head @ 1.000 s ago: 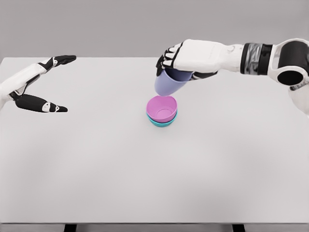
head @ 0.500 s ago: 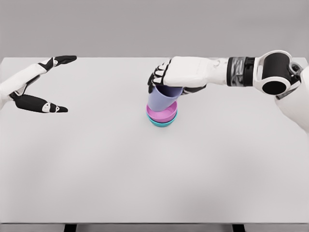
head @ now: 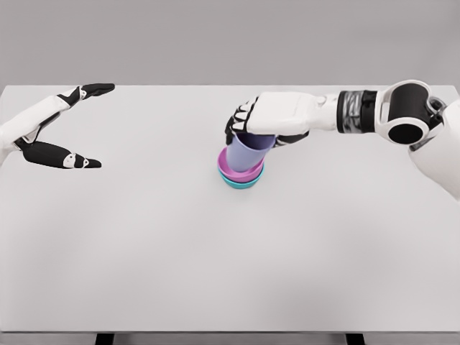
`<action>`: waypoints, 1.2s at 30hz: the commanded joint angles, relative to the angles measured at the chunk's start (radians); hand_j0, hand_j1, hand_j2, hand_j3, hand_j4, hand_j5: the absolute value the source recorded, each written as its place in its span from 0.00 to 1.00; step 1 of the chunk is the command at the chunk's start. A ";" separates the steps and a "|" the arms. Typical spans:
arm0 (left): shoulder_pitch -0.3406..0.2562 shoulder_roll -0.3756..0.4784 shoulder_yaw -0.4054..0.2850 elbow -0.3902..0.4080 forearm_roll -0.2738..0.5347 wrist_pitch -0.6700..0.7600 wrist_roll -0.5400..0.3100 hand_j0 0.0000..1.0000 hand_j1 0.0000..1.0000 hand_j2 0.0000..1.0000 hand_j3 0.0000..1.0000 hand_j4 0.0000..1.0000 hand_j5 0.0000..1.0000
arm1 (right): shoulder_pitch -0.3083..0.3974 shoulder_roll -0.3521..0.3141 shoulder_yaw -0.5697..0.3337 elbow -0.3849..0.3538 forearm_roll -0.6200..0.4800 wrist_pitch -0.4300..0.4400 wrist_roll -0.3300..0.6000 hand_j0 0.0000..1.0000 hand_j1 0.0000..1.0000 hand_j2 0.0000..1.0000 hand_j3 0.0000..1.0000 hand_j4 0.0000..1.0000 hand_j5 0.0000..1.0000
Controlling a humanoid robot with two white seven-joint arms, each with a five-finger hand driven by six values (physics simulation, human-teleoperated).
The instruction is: Stacking bowl and cup with both arms
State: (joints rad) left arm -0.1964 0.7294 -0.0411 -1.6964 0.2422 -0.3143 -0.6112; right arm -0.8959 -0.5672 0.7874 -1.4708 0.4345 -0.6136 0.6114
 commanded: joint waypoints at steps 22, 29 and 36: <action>0.002 0.001 0.000 -0.003 0.008 0.001 0.000 1.00 1.00 1.00 1.00 1.00 1.00 | -0.002 -0.002 -0.108 -0.031 -0.008 0.003 -0.001 1.00 1.00 1.00 1.00 1.00 1.00; 0.005 0.001 0.000 -0.003 0.006 0.000 0.000 1.00 1.00 1.00 1.00 1.00 1.00 | 0.163 -0.298 -0.254 0.075 -0.122 0.003 -0.001 1.00 1.00 1.00 1.00 1.00 1.00; 0.005 0.001 0.000 -0.003 0.006 0.000 0.000 1.00 1.00 1.00 1.00 1.00 1.00 | 0.250 -0.388 -0.249 0.084 -0.123 0.003 -0.001 1.00 1.00 1.00 1.00 1.00 1.00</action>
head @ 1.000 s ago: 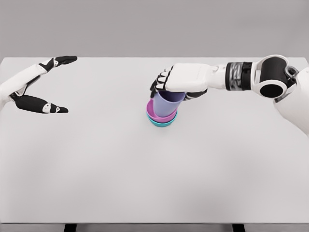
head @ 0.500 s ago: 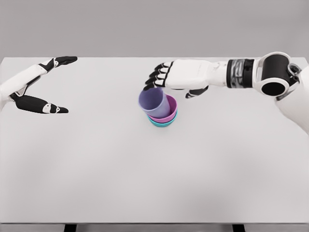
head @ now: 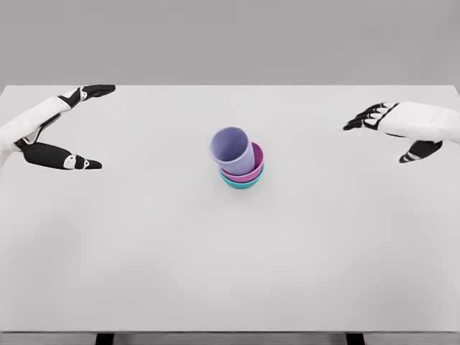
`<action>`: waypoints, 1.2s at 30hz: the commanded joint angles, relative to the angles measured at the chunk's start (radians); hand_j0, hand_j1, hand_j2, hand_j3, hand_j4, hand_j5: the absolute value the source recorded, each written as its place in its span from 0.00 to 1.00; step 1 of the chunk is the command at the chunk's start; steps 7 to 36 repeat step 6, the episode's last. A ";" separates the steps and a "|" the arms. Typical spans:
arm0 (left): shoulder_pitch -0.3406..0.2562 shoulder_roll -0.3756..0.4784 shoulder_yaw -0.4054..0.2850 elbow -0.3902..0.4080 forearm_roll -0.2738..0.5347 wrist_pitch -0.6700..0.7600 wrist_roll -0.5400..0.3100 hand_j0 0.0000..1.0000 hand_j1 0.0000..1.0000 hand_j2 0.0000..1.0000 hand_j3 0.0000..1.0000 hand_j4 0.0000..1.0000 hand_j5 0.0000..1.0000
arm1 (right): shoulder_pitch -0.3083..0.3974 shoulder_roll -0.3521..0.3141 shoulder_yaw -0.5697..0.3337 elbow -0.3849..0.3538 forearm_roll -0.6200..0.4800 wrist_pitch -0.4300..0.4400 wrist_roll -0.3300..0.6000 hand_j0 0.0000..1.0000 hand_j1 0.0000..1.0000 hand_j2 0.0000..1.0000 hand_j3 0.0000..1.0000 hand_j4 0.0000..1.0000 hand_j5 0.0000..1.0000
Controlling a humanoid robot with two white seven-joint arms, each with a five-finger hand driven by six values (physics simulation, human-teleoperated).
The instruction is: Stacking bowl and cup with both arms
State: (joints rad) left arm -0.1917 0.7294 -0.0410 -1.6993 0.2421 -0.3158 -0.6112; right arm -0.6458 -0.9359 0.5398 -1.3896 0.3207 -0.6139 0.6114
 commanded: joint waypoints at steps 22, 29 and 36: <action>0.000 0.001 0.000 0.000 0.006 0.001 0.000 1.00 1.00 1.00 1.00 1.00 1.00 | -0.002 -0.017 0.000 0.001 -0.009 0.003 -0.001 1.00 1.00 1.00 1.00 1.00 1.00; 0.000 0.001 0.000 0.000 0.006 0.001 0.000 1.00 1.00 1.00 1.00 1.00 1.00 | -0.002 -0.017 0.000 0.001 -0.009 0.003 -0.001 1.00 1.00 1.00 1.00 1.00 1.00; 0.000 0.001 0.000 0.000 0.006 0.001 0.000 1.00 1.00 1.00 1.00 1.00 1.00 | -0.002 -0.017 0.000 0.001 -0.009 0.003 -0.001 1.00 1.00 1.00 1.00 1.00 1.00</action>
